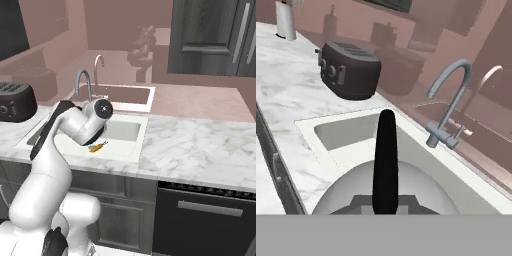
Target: Open the cabinet, pick the kettle from the cabinet, and place it in the sink.
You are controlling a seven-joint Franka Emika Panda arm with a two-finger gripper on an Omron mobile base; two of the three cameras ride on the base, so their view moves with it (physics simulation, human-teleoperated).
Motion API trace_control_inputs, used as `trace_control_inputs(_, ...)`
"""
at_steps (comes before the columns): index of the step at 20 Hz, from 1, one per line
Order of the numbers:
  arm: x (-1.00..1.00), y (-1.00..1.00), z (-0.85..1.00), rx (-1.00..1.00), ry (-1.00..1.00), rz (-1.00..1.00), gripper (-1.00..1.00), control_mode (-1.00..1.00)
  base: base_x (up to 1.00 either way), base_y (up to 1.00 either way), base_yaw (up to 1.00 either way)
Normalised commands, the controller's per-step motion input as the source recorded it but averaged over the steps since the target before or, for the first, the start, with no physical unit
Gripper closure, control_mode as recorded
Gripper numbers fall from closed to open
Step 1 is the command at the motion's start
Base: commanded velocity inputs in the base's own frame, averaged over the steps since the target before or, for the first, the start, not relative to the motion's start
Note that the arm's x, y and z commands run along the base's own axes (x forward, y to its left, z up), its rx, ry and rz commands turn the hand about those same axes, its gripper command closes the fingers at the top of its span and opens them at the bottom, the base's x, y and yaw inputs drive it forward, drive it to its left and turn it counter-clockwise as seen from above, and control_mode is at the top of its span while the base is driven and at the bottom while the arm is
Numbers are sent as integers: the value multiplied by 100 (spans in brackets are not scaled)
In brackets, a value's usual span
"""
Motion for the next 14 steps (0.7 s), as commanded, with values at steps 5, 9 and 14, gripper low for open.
trace_control_inputs(5,17,16,-16,-3,-14,9,100,-100,0,0,0)
trace_control_inputs(9,20,5,-4,0,-1,18,100,-100,0,0,0)
trace_control_inputs(14,26,0,0,0,1,26,100,-100,0,0,0)
